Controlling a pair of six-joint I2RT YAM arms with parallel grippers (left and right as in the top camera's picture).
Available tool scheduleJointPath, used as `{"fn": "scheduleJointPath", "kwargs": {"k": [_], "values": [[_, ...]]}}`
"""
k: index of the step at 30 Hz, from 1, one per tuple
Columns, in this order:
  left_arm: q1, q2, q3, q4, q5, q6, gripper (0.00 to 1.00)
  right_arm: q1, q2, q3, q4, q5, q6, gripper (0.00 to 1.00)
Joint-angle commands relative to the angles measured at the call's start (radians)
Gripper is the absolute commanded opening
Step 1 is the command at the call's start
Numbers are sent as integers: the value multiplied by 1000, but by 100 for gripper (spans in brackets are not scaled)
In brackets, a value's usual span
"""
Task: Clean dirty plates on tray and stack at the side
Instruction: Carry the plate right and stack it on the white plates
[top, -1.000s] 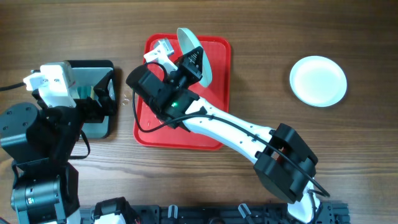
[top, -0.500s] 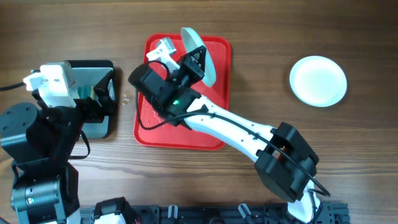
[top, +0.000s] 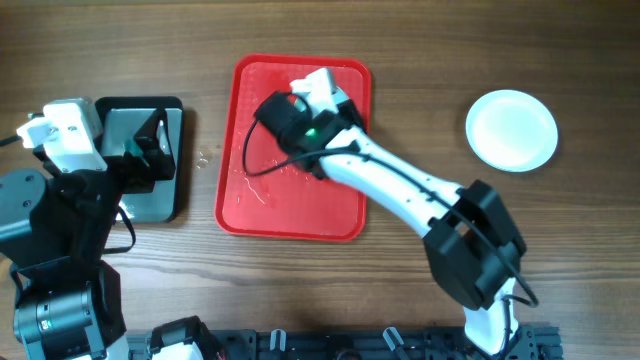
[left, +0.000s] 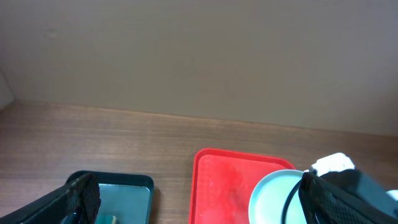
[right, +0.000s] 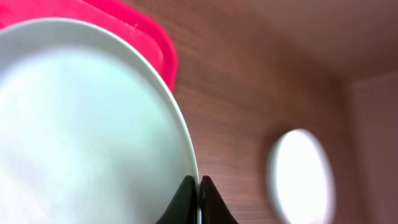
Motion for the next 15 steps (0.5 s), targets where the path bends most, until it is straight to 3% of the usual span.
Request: {"fn": "scheduleJointPath", "kwargs": {"k": [1,8,15], "values": [[9,-1,3,5,16,-10,100,-59,-120,12,24,-212,110,4],[9,18,3,-23,16,-10,100,-259,-290,12,4,-461,107,4],[9,42,3,-66,16,-10,100,-514,-425,12,-115,-517,80,4]]}}
